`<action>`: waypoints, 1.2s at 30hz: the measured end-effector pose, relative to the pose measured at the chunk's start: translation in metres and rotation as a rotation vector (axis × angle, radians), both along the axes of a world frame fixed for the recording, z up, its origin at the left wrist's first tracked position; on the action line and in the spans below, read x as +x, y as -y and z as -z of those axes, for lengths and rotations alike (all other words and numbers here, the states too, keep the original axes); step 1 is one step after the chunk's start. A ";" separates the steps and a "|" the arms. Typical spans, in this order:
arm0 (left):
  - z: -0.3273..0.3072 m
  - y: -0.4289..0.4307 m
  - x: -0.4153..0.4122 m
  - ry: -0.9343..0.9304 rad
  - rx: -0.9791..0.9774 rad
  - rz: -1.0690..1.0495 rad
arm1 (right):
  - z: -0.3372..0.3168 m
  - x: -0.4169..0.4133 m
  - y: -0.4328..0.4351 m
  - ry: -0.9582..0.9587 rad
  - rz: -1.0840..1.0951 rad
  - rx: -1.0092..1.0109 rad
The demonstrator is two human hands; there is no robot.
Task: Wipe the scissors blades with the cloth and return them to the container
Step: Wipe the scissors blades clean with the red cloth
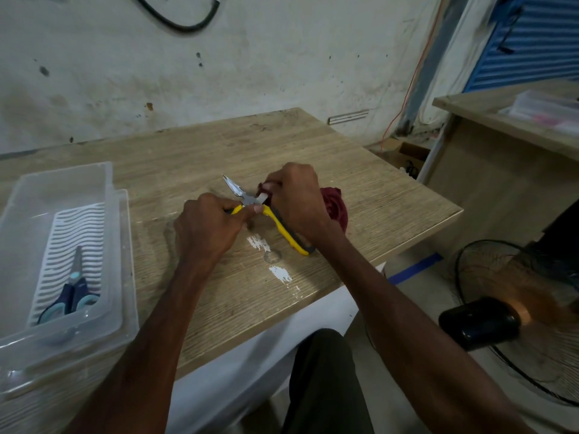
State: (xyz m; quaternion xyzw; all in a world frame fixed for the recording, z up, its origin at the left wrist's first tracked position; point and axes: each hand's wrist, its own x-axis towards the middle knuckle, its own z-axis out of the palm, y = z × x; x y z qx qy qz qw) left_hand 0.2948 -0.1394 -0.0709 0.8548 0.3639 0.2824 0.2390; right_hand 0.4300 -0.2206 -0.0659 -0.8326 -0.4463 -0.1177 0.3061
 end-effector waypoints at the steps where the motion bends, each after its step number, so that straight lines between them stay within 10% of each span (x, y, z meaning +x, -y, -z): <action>1: 0.001 -0.001 0.001 -0.003 -0.001 -0.011 | 0.001 -0.009 0.003 0.007 -0.063 -0.035; 36: -0.001 0.001 0.000 -0.022 0.024 0.007 | -0.002 0.022 -0.010 0.086 0.037 0.027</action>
